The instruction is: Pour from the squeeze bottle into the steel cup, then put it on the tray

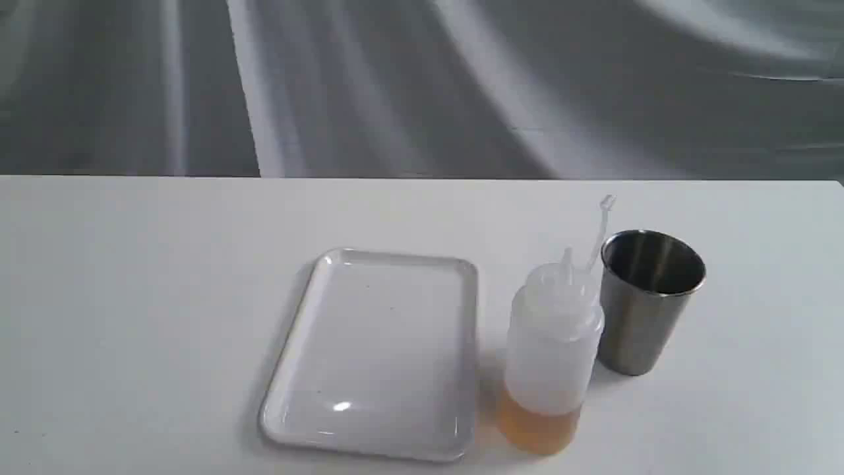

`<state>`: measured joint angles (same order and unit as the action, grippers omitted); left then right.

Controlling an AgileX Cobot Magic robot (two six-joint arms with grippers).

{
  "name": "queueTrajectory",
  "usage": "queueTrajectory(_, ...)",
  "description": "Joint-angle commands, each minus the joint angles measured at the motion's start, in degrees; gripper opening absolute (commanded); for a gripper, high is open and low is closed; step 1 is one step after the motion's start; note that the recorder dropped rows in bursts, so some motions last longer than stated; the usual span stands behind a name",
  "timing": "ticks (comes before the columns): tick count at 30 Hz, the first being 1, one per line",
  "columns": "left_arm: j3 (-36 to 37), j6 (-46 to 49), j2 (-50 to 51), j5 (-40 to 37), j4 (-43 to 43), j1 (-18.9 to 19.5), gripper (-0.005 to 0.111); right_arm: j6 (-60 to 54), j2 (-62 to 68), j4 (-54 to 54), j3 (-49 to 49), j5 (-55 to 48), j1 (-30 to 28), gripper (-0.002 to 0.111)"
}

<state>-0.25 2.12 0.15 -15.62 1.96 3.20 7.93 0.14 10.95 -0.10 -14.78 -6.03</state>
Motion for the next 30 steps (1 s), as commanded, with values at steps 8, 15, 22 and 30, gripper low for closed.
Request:
queueTrajectory(8, 0.3, -0.3, -0.1, 0.4, 0.0, -0.1, 0.008, -0.2, -0.1, 0.6, 0.1, 0.8, -0.4, 0.0)
queueTrajectory(15, 0.3, -0.3, -0.1, 0.4, 0.0, -0.1, 0.008, -0.2, -0.1, 0.6, 0.1, 0.8, -0.4, 0.0)
queueTrajectory(22, 0.3, -0.2, -0.1, 0.4, 0.0, -0.1, 0.008, -0.2, -0.1, 0.6, 0.1, 0.8, -0.4, 0.0)
queueTrajectory(30, 0.3, -0.3, -0.1, 0.4, 0.0, -0.1, 0.008, 0.3, -0.1, -1.9, 0.1, 5.1, -0.4, 0.0)
